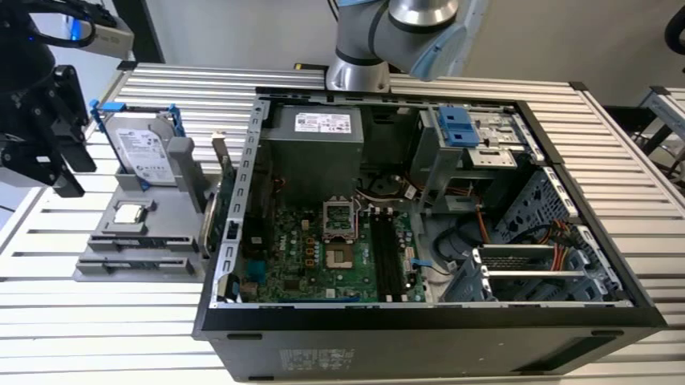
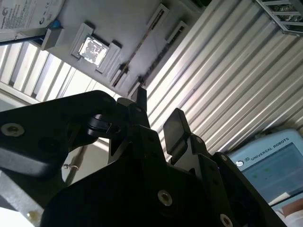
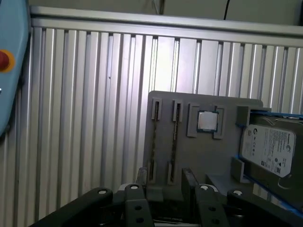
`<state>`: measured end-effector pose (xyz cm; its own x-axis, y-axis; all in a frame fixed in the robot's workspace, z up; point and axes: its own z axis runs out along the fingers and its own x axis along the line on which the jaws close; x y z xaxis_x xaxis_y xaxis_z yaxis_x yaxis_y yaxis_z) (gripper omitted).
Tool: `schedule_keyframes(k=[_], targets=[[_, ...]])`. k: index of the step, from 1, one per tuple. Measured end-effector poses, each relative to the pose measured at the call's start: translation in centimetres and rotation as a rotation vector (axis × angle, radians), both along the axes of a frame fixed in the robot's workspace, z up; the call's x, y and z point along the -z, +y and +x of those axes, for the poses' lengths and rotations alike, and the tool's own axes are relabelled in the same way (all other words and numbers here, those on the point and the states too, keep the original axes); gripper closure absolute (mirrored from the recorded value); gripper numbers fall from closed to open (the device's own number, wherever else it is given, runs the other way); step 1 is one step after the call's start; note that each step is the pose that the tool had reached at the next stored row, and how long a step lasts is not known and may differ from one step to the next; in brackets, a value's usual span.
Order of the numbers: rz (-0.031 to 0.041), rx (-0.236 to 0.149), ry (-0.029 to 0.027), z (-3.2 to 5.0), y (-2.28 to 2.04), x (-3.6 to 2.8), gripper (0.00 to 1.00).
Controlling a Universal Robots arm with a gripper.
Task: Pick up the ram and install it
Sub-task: 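Pick up the ram and move it above insertion slot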
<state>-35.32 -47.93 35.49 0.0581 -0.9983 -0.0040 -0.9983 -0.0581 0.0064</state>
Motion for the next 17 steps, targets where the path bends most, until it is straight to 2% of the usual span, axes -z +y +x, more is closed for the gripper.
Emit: schedule_keyframes(k=[13,17], targets=[[-0.0001,0.004,0.0001,0.04,0.0,1.48,0.0],[0.0,0.005,0.0,0.08,0.0,2.14,0.0]])
